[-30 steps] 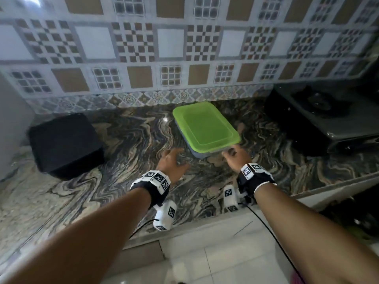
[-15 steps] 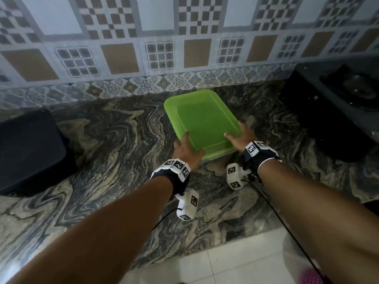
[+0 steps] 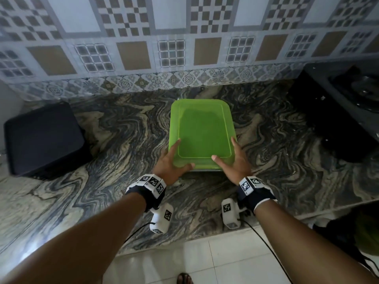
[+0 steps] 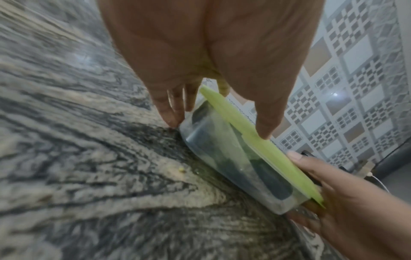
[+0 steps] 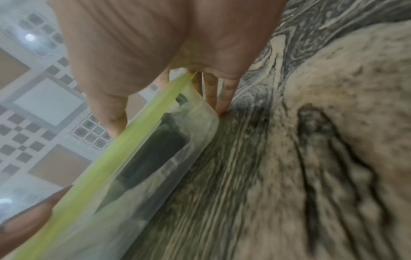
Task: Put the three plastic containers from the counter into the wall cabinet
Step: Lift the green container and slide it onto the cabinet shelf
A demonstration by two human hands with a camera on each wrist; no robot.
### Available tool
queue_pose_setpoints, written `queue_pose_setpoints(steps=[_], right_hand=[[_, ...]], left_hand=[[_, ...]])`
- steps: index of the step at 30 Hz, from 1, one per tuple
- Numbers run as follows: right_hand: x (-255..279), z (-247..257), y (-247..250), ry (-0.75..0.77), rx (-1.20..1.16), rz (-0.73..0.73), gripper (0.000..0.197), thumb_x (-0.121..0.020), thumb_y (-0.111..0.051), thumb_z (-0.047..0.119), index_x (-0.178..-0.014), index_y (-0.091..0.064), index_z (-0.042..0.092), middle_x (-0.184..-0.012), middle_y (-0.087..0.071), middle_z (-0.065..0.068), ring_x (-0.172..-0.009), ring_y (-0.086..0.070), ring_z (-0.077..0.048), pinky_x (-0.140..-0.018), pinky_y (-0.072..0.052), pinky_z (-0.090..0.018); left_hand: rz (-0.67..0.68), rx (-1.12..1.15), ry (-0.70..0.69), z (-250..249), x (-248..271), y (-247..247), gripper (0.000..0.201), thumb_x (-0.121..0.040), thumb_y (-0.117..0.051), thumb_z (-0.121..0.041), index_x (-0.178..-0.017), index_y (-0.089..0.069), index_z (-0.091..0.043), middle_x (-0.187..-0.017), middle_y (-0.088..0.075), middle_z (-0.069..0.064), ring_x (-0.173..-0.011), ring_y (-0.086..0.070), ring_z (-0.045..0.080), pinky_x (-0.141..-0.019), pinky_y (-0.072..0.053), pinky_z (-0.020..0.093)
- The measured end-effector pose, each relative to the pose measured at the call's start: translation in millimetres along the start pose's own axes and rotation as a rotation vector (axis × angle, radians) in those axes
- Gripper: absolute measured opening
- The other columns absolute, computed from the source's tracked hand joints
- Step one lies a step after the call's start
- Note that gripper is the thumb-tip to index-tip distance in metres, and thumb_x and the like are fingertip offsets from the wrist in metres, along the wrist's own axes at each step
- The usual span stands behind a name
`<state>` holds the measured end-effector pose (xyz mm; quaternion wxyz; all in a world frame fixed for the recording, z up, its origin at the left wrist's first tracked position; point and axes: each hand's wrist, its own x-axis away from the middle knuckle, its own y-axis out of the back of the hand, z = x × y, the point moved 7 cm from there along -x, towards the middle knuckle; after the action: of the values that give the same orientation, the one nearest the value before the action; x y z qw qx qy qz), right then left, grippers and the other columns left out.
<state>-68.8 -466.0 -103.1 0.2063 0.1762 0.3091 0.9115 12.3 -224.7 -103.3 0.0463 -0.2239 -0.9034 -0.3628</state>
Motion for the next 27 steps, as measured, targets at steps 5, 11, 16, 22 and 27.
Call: queue_pose_setpoints(steps=[5, 11, 16, 22, 27], right_hand=[[52, 2, -6, 0.046, -0.061, -0.074, 0.104, -0.071, -0.077, 0.066, -0.158, -0.026, 0.04, -0.163, -0.036, -0.008, -0.146, -0.04, -0.031, -0.117, -0.038, -0.044], [145, 26, -12, 0.166, -0.104, -0.178, 0.099, -0.069, -0.072, 0.073, -0.154, -0.04, 0.033, -0.155, -0.048, -0.004, -0.142, -0.045, -0.025, -0.113, -0.039, -0.036], [241, 67, -25, 0.25, -0.199, -0.221, 0.101, -0.07, -0.067, 0.078, -0.155, -0.04, 0.029, -0.157, -0.046, -0.002, -0.142, -0.046, -0.019, -0.106, -0.036, -0.026], [355, 140, -18, 0.436, -0.222, -0.304, 0.095, -0.074, -0.064, 0.077, -0.154, -0.04, 0.032, -0.151, -0.046, 0.009, -0.136, -0.045, -0.008, -0.106, -0.04, -0.031], [431, 213, 9, 0.542, -0.272, -0.341, 0.09, -0.072, -0.066, 0.076, -0.15, -0.044, 0.036, -0.144, -0.047, 0.017, -0.133, -0.048, -0.005, -0.108, -0.048, -0.035]], left_hand=[[-0.092, 0.049, -0.013, 8, 48, 5, 0.102, -0.066, -0.069, -0.076, -0.153, -0.024, -0.051, -0.156, -0.042, 0.011, -0.139, -0.047, 0.033, -0.11, -0.045, 0.047], [-0.205, 0.17, -0.077, 23, 143, 26, 0.096, -0.07, -0.067, -0.076, -0.153, -0.033, -0.043, -0.15, -0.046, 0.011, -0.134, -0.052, 0.026, -0.104, -0.051, 0.047], [-0.328, 0.191, -0.16, 24, 233, 73, 0.087, -0.077, -0.073, -0.061, -0.153, -0.035, -0.04, -0.147, -0.042, 0.002, -0.126, -0.047, 0.01, -0.107, -0.042, 0.034], [-0.482, 0.172, -0.31, 17, 349, 153, 0.08, -0.08, -0.076, -0.056, -0.15, -0.037, -0.045, -0.145, -0.037, -0.012, -0.127, -0.043, 0.0, -0.099, -0.042, 0.029], [-0.617, 0.163, -0.426, -11, 436, 226, 0.079, -0.073, -0.069, -0.066, -0.146, -0.042, -0.05, -0.14, -0.04, -0.016, -0.12, -0.041, -0.02, -0.076, -0.045, 0.013]])
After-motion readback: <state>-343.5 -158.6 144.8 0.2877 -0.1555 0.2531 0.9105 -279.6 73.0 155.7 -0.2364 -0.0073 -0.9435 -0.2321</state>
